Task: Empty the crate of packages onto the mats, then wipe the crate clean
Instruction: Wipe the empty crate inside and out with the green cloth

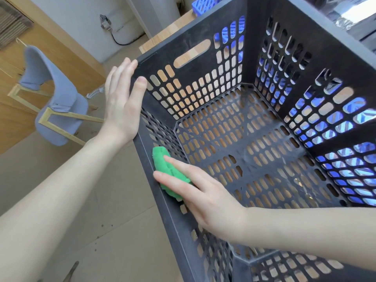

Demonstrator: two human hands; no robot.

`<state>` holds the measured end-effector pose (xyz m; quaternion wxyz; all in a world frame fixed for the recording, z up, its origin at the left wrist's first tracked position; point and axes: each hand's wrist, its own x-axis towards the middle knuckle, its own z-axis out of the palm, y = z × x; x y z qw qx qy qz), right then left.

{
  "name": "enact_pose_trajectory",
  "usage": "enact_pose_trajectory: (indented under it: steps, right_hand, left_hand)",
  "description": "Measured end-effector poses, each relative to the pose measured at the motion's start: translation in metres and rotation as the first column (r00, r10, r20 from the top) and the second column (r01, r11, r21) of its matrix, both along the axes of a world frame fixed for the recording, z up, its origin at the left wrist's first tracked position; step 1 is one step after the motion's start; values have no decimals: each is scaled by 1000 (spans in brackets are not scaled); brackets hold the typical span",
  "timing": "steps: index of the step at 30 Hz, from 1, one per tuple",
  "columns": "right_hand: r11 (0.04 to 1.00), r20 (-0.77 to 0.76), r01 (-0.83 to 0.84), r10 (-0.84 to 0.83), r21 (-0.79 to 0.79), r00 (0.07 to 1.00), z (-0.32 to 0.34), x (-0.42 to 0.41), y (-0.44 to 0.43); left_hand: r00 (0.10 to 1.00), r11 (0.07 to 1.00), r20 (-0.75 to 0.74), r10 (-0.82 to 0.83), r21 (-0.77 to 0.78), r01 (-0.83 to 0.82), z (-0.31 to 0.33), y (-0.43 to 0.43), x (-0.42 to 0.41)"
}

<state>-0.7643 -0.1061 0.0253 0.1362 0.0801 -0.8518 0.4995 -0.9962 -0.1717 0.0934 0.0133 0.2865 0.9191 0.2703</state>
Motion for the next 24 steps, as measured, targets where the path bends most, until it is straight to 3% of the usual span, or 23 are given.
enact_pose_trajectory:
  steps: [4, 8, 10, 14, 18, 20, 24]
  right_hand:
    - [998, 262, 14, -31, 64, 965, -58, -3, 5]
    - [998, 569, 42, -13, -38, 822, -86, -15, 7]
    - [998, 641, 57, -22, -35, 767, -88, -24, 9]
    - [998, 602, 54, -20, -37, 798, -62, -28, 15]
    - [988, 321, 49, 0, -146, 947, -7, -23, 14]
    - [986, 228, 31, 7, -167, 974, 12, -21, 13]
    - [986, 278, 29, 18, -164, 960, 25, -3, 12]
  left_hand:
    - [1000, 1000, 9, -5, 2, 5, 0, 0, 0]
    - [1000, 1000, 7, 1, -11, -1, 0, 0, 0]
    - [1000, 1000, 10, 3, -12, -3, 0, 0, 0]
    - [1000, 1000, 14, 3, -6, -3, 0, 0, 0]
    - [1000, 1000, 13, 3, 5, -3, 0, 0, 0]
    - [1000, 1000, 18, 4, 7, -4, 1, 1, 0]
    - [1000, 1000, 10, 0, -9, 0, 3, 1, 0]
